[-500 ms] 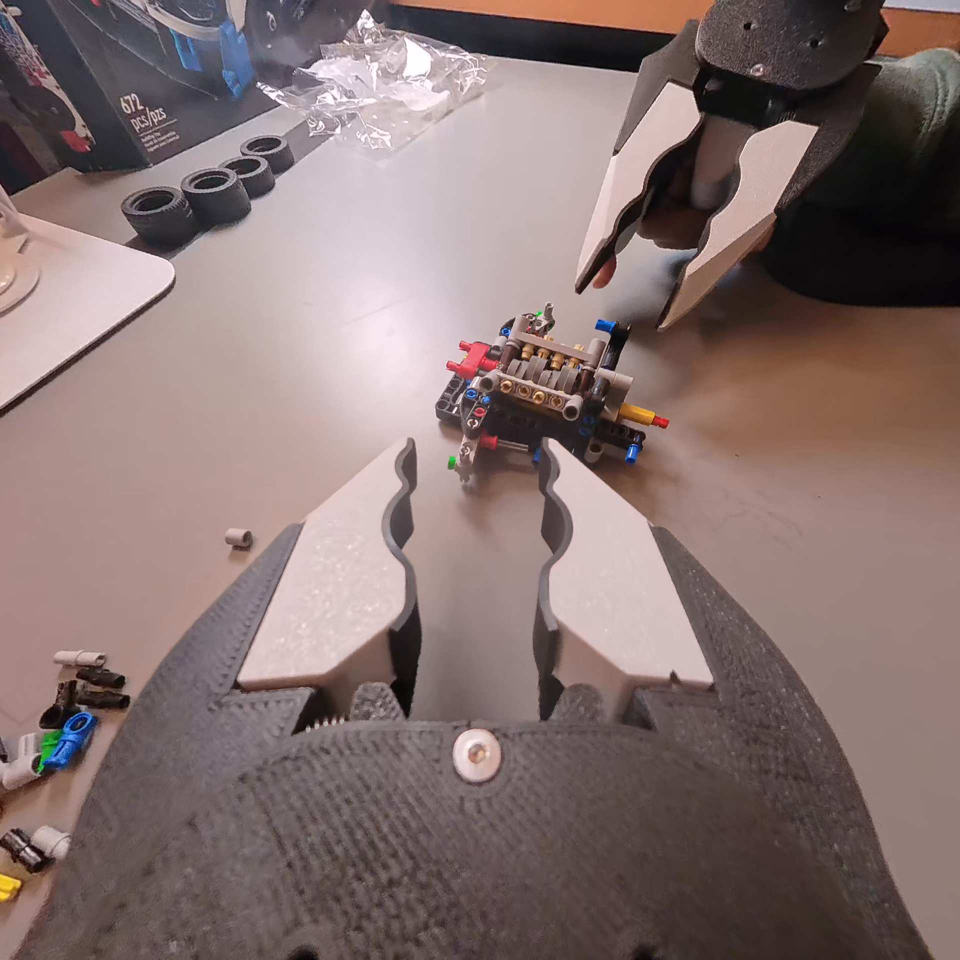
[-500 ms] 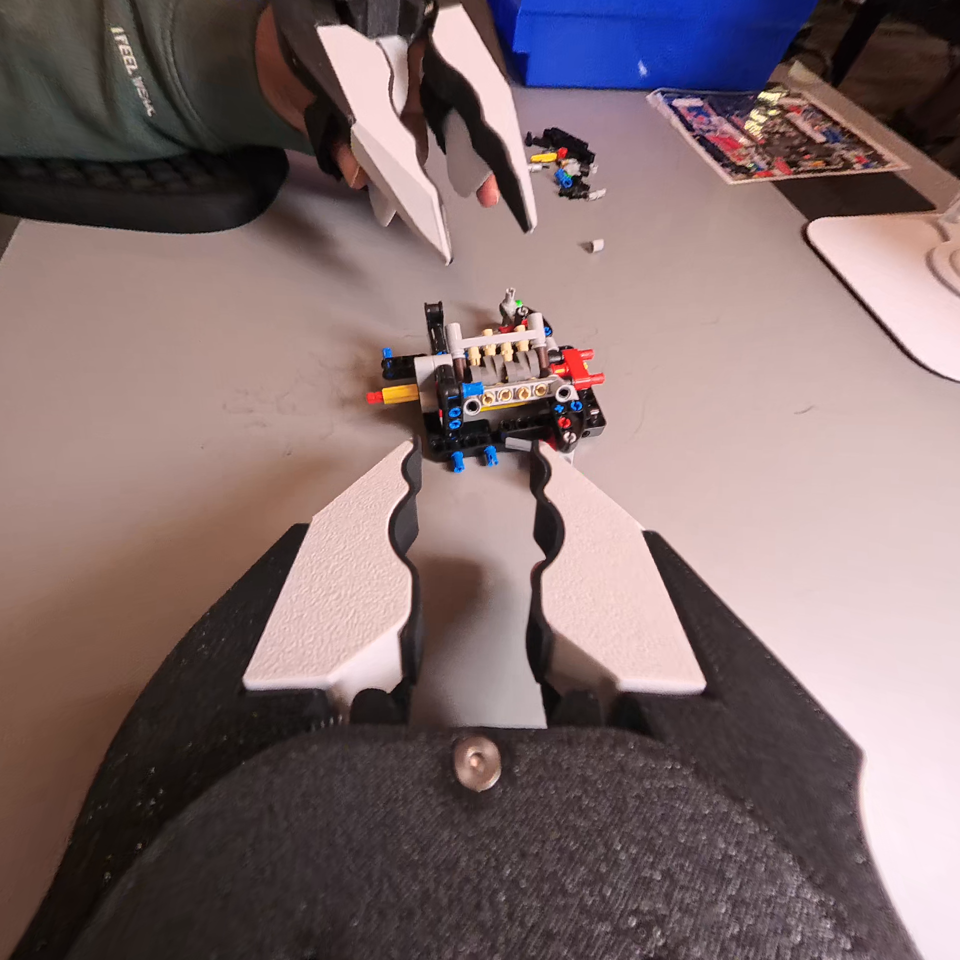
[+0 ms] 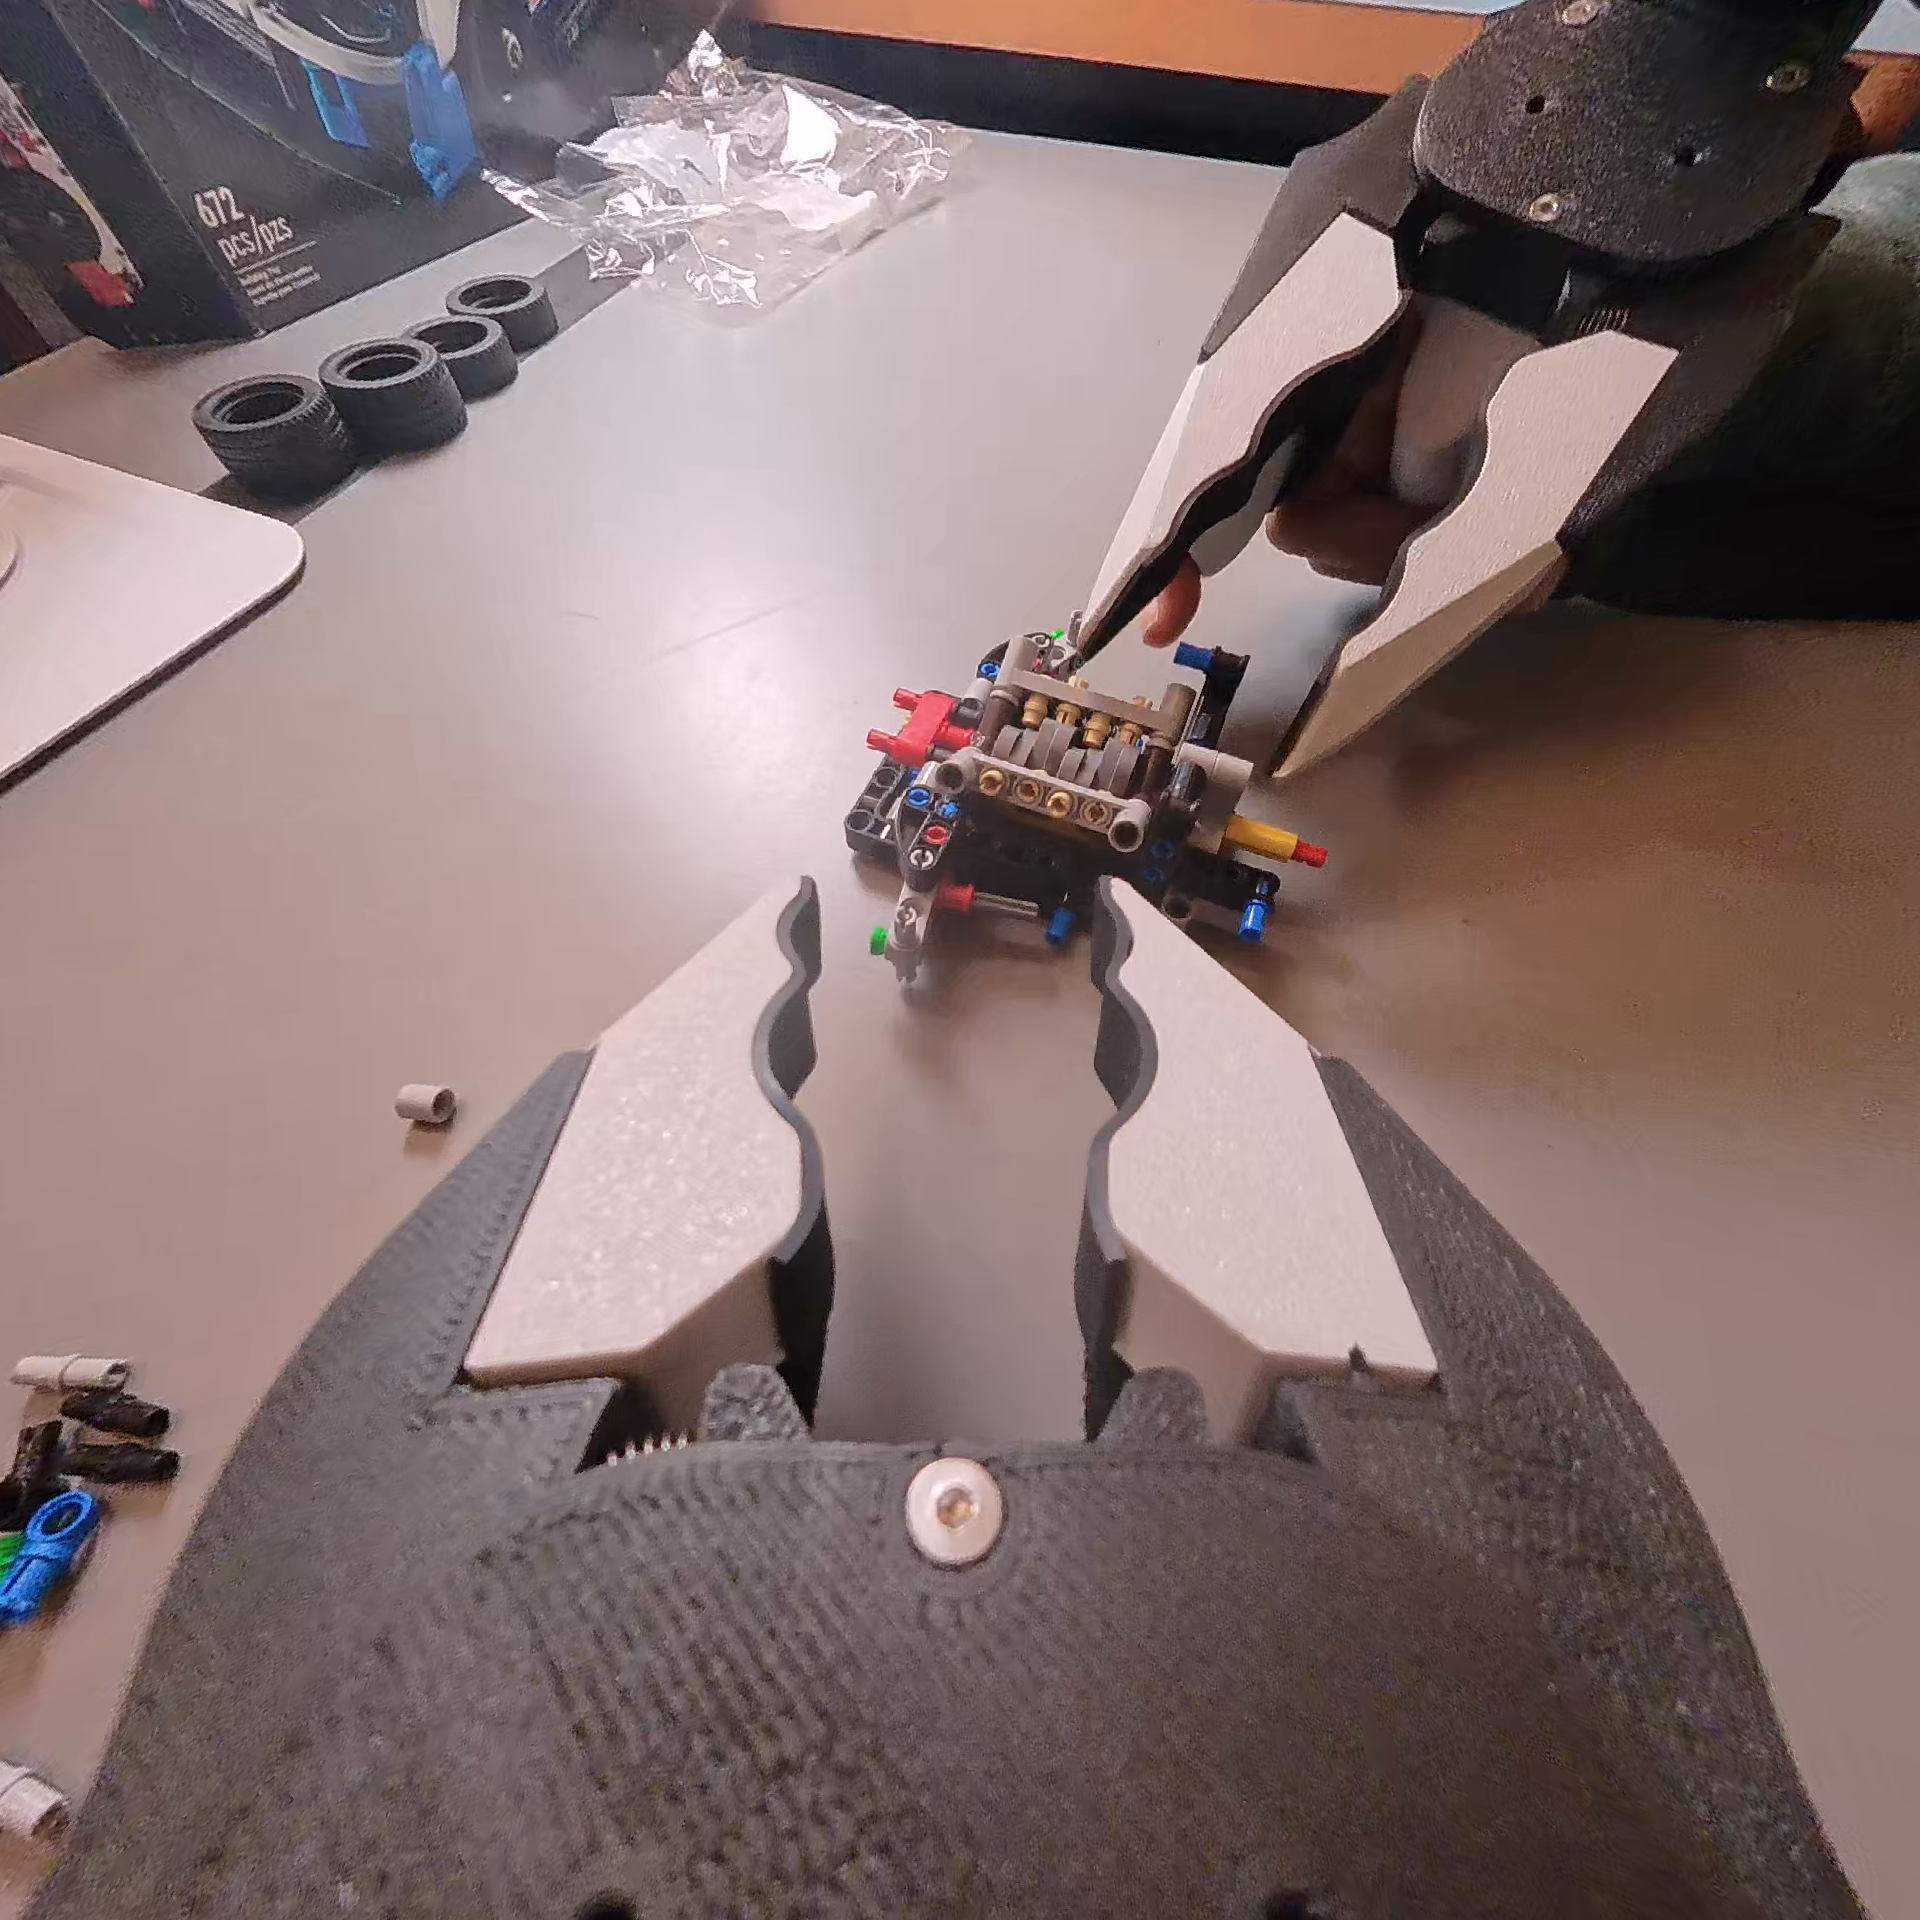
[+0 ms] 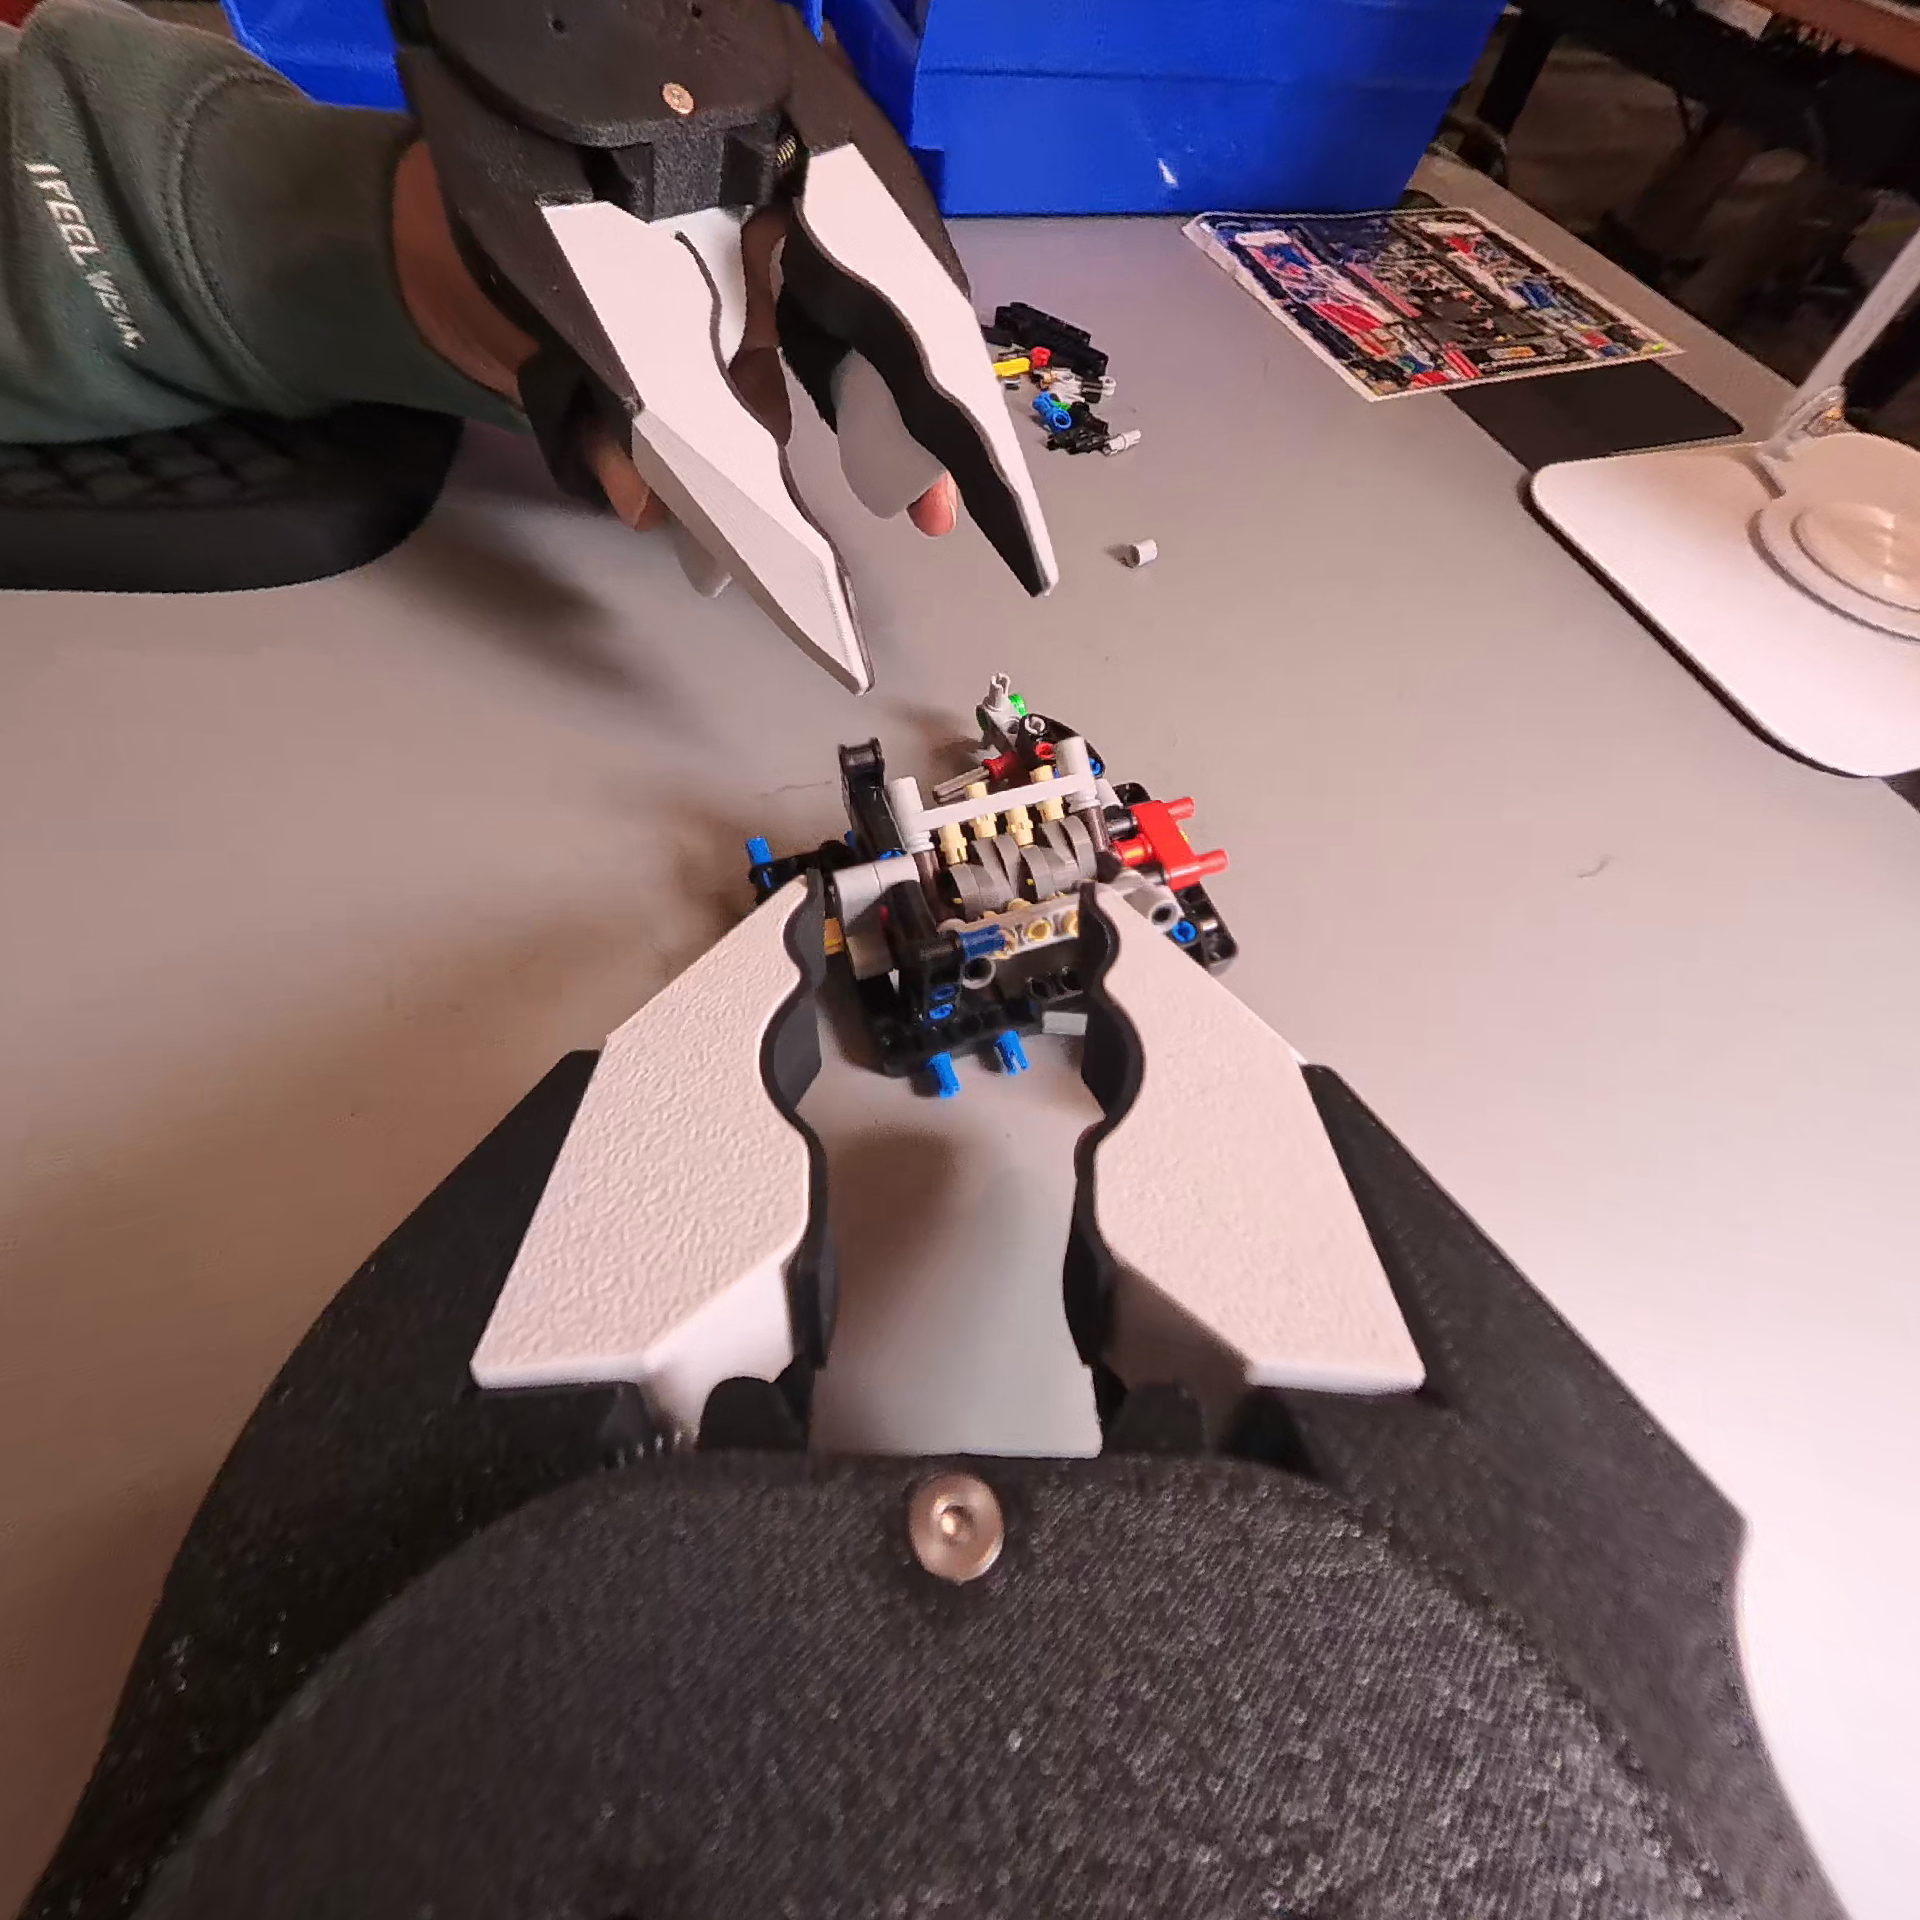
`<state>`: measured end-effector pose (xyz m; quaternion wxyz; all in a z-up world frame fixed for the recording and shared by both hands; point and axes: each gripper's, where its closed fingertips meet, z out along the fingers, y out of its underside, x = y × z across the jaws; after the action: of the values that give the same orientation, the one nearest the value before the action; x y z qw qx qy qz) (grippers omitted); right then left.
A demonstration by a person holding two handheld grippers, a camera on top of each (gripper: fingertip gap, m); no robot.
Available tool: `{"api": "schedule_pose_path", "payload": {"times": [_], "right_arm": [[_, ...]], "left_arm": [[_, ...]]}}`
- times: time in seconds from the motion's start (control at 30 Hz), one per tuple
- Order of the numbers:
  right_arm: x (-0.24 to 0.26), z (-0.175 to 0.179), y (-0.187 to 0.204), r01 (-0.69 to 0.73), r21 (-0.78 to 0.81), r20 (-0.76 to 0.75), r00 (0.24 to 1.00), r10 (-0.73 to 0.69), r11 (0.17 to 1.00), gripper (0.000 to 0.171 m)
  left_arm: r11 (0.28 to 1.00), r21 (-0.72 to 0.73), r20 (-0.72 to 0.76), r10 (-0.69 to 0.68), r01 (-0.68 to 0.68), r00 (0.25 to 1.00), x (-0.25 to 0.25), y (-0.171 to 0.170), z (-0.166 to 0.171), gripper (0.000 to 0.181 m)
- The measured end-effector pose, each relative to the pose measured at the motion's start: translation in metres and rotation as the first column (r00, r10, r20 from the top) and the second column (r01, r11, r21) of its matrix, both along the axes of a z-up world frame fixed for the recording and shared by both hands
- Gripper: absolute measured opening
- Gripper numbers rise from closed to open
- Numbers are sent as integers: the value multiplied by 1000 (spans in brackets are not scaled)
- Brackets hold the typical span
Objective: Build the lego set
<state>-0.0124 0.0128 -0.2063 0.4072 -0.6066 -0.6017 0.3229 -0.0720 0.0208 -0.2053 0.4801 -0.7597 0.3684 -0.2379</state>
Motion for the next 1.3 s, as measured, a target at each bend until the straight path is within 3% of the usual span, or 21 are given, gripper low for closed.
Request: {"api": "schedule_pose_path", "payload": {"times": [0.23,0.53,0.7,0.83,0.9,1.1,1.17,1.3], "right_arm": [[-2,-3,0,7,-5,2,1000,-7,1000,33],[16,-3,8,-39,-10,35,999,40,999,32],[36,-5,28,-5,-22,66,998,7,1000,34],[52,0,55,105,-3,66,992,-105,994,35],[57,5,61,138,-36,47,990,-136,990,40],[40,0,36,127,-174,88,990,-113,977,78],[30,-5,32,151,-166,106,985,-135,975,76],[23,-12,41,214,-126,118,973,-200,969,58]], "left_arm": [[1000,-9,5,-3,3,1000,1,0,-1,51],[1000,-15,22,-8,8,1000,1,0,0,50],[1000,-21,29,-12,12,1000,1,0,0,50],[1000,-16,41,-6,7,999,0,2,2,49],[1000,-15,46,-4,5,999,-1,2,3,49],[1000,-10,43,-4,4,999,0,3,3,48],[1000,-7,39,-5,5,999,0,2,2,48],[1000,-4,34,-10,10,999,1,1,2,48]]}}
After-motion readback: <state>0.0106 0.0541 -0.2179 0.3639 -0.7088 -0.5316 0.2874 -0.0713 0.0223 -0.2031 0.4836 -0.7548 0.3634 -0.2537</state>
